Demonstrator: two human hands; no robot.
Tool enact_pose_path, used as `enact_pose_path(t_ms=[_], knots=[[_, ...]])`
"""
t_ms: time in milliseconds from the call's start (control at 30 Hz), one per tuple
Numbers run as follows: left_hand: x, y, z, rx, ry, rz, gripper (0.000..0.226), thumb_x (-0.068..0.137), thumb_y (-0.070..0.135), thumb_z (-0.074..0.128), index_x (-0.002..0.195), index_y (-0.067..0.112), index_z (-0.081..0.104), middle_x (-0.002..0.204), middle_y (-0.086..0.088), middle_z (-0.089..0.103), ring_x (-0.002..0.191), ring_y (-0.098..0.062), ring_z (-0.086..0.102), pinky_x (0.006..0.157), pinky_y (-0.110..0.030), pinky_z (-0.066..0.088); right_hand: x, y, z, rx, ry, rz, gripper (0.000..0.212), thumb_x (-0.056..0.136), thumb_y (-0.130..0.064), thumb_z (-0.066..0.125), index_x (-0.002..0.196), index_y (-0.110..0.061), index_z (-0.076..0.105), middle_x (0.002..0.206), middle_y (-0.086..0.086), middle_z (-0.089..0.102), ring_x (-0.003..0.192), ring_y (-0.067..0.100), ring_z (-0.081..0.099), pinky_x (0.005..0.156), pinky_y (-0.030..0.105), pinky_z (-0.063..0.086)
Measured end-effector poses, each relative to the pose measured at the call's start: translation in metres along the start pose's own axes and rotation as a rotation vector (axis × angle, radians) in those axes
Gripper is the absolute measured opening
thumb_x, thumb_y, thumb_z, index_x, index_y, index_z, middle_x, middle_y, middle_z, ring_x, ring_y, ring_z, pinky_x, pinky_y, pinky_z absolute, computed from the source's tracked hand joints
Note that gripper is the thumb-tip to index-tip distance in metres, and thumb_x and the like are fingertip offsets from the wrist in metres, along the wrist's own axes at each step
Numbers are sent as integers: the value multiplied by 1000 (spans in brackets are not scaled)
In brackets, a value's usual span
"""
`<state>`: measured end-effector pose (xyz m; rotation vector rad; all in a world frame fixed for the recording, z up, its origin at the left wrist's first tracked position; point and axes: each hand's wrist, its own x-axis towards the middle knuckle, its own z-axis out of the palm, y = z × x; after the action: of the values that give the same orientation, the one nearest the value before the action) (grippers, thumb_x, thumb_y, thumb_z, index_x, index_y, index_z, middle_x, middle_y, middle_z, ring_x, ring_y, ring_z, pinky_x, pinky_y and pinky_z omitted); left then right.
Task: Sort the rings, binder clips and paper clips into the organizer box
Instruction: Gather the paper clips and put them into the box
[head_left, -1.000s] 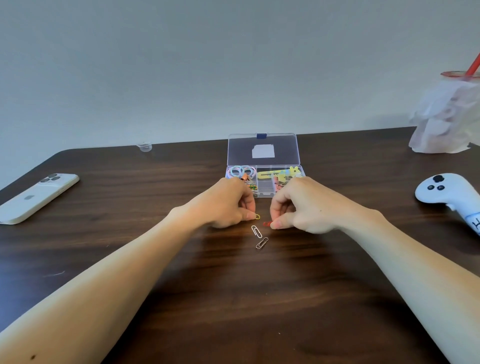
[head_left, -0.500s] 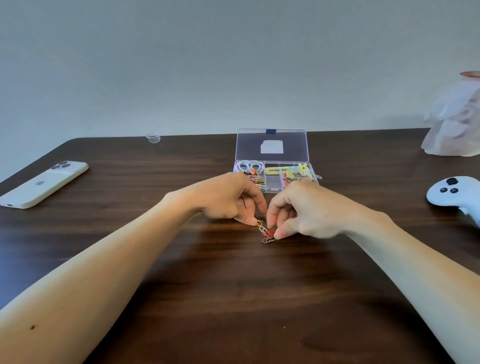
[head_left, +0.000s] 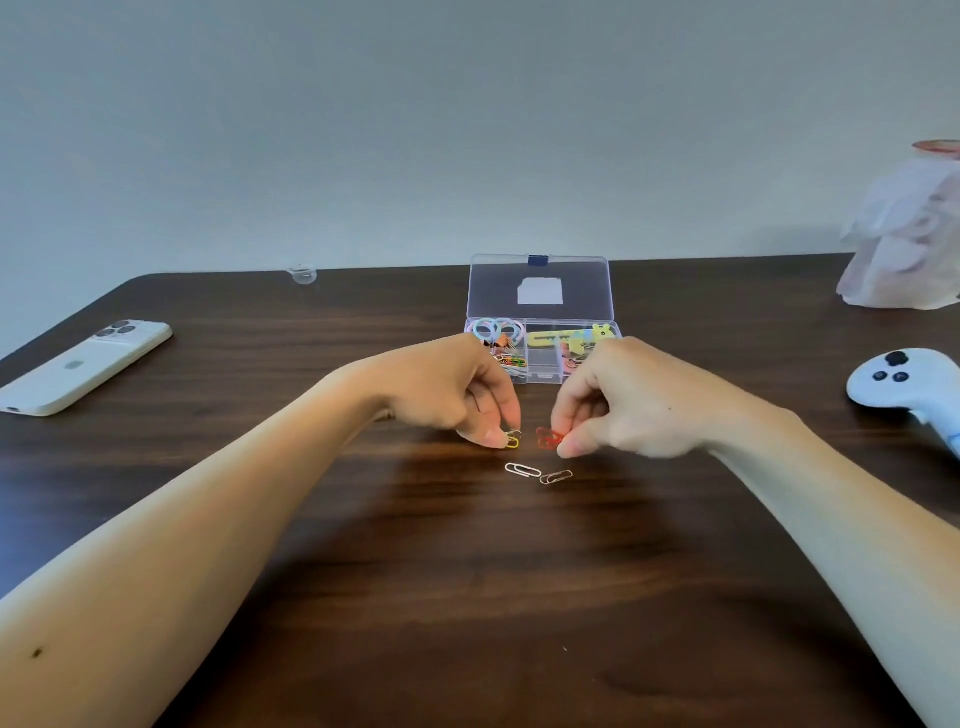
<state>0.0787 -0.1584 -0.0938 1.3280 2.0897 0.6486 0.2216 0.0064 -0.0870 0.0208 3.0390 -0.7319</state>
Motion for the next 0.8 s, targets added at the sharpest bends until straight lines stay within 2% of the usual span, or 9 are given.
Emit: enact_pose_path(t_ms=[100, 233, 333, 433, 567, 600, 633, 733, 800], knots=[[0, 6, 3, -11, -49, -18, 19, 78, 5, 79, 96, 10, 73, 73, 1, 73, 61, -4, 64, 66, -16, 51, -4, -4, 4, 12, -43, -1, 8, 75, -23, 84, 80, -22, 78, 71, -5, 75, 66, 1, 68, 69, 21, 56], [-1, 11, 9, 94, -84, -31, 22, 77, 11, 81, 97, 13, 73, 77, 2, 76, 65, -2, 67, 75, -24, 55, -3, -7, 10, -53, -100, 25, 14, 78, -23, 82, 90, -17, 78, 75, -5, 76, 69, -3, 67, 66, 7, 42], [-1, 14, 13, 157, -75, -32, 20, 76, 16, 82, 94, 13, 74, 81, 0, 77, 67, -4, 68, 76, -25, 56, -3, -11, 14, -107, -97, 32, 13, 80, -25, 81, 89, -17, 77, 75, -3, 76, 69, 5, 68, 70, 20, 55], [0, 17, 16, 238, -57, -31, 15, 78, 20, 81, 91, 16, 73, 82, 0, 76, 68, -6, 67, 73, -23, 55, -1, -14, 17, -156, -94, 39, 12, 81, -25, 79, 90, -17, 77, 77, -1, 74, 72, 10, 68, 76, 32, 57], [0, 21, 20, 340, -54, -40, 10, 81, 24, 77, 88, 20, 71, 83, 2, 74, 71, -10, 67, 71, -22, 54, 0, -16, 19, -184, -100, 75, 5, 84, -19, 77, 82, -17, 73, 70, -6, 70, 66, 4, 63, 79, 35, 58], [0, 22, 20, 360, -51, -42, 10, 82, 25, 76, 88, 20, 70, 84, 2, 74, 70, -9, 65, 70, -22, 53, 0, -16, 19, -193, -102, 83, 11, 85, -17, 76, 77, -20, 69, 65, -9, 65, 62, 2, 60, 81, 35, 57], [1, 22, 21, 378, -48, -42, 9, 82, 26, 75, 88, 20, 70, 84, 1, 73, 69, -7, 63, 70, -22, 52, 1, -16, 20, -202, -103, 86, 16, 86, -15, 74, 74, -21, 66, 60, -11, 60, 59, 2, 56, 79, 33, 56], [2, 23, 21, 404, -50, -40, 6, 82, 25, 74, 83, 22, 68, 84, 1, 72, 66, -5, 60, 67, -20, 50, 1, -17, 21, -223, -101, 98, 17, 88, -13, 71, 74, -19, 64, 60, -11, 54, 58, 5, 52, 62, 28, 50], [2, 22, 19, 412, -50, -38, 6, 83, 23, 73, 81, 24, 67, 80, 2, 70, 64, -4, 58, 65, -19, 48, 2, -15, 22, -236, -90, 106, 18, 88, -13, 69, 72, -18, 63, 61, -8, 53, 60, 9, 52, 66, 33, 53]])
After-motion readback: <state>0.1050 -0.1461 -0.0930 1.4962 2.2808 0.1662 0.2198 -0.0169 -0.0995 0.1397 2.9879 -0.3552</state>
